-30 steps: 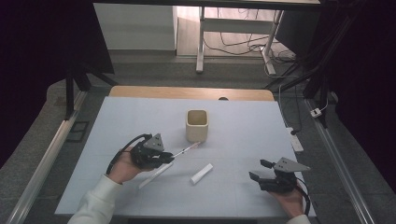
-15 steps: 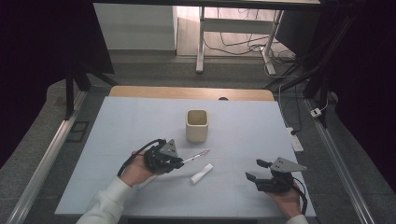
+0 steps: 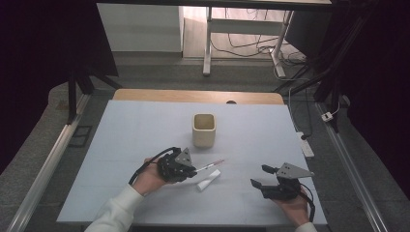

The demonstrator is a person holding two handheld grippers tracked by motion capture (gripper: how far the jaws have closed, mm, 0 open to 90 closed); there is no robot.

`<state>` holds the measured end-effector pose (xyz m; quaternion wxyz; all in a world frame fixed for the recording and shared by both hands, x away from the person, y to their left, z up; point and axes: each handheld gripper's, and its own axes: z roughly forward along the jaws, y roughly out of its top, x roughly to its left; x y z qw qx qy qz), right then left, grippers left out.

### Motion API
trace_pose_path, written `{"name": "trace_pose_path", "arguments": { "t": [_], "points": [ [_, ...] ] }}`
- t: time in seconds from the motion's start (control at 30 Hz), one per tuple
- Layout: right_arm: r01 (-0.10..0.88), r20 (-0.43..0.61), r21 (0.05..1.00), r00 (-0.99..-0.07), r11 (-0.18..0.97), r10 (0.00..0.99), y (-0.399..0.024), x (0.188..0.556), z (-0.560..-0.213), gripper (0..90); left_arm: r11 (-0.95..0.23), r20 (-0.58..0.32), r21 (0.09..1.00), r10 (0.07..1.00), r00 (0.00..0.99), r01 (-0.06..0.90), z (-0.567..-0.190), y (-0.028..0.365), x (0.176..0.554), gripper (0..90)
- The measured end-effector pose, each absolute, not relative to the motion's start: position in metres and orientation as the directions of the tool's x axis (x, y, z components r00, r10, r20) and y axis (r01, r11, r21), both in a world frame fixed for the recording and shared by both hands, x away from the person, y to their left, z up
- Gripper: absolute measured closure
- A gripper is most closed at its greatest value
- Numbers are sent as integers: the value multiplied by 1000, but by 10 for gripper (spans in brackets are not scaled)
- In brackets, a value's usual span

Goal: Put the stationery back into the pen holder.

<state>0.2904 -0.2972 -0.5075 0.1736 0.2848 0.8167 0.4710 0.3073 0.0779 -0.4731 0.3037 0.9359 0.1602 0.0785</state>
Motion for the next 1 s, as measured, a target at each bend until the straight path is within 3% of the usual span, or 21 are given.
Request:
{"name": "trace_pose_path", "arguments": {
  "t": [0.43,1.0],
  "points": [
    [300,-12,860,-798,414,603,-282,290,-501,298,-780,58,571,348,936,255,-477,66,311,796],
    [228,-69,852,-843,471,534,-250,286,-491,295,-793,63,557,337,939,247,-479,60,312,796]
  ]
}}
